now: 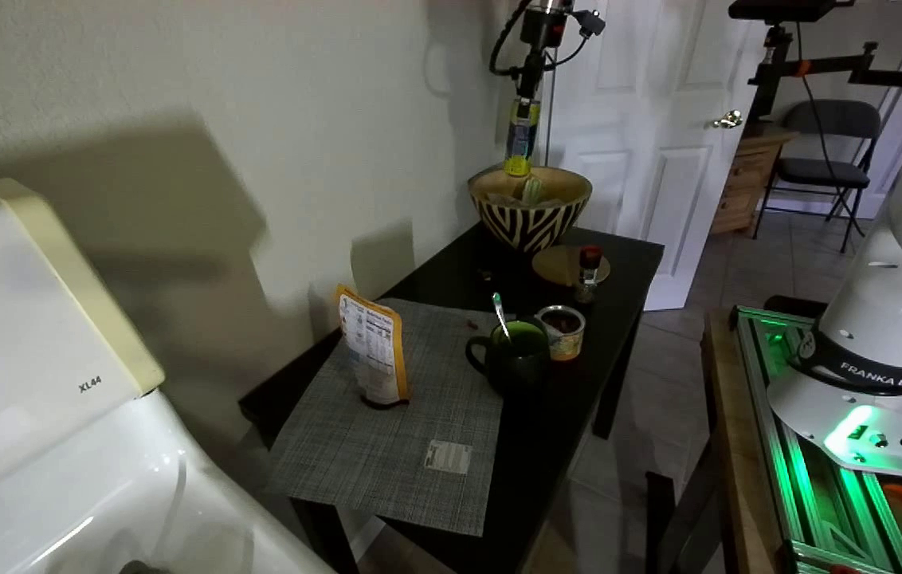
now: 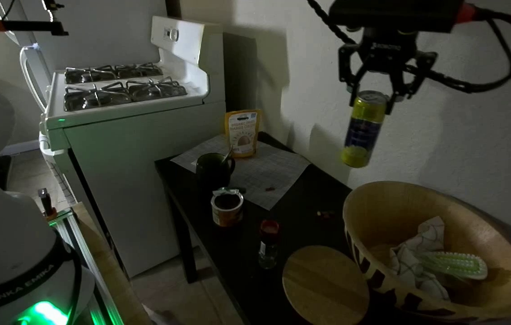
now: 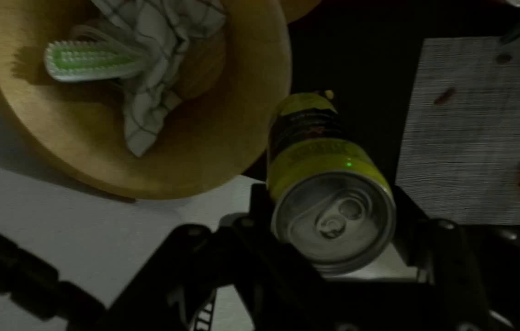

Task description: Put the can on the table

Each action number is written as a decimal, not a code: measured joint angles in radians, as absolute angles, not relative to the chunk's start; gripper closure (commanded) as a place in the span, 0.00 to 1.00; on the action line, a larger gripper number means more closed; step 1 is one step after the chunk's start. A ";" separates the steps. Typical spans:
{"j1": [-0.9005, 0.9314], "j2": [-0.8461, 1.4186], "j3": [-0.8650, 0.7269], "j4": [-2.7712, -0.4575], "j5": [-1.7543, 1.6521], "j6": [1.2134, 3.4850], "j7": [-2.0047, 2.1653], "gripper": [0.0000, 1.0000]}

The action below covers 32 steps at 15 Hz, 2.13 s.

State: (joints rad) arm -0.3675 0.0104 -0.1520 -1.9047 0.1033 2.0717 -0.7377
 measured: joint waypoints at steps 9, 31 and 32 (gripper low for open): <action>-0.110 -0.019 -0.069 -2.229 0.089 2.337 -0.639 0.62; -0.204 0.279 -0.086 -2.161 0.057 2.516 -0.485 0.05; -0.205 0.279 -0.085 -2.158 0.059 2.515 -0.484 0.01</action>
State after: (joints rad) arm -0.2053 0.2795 -0.0851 -2.1581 0.0588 2.5147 -0.4838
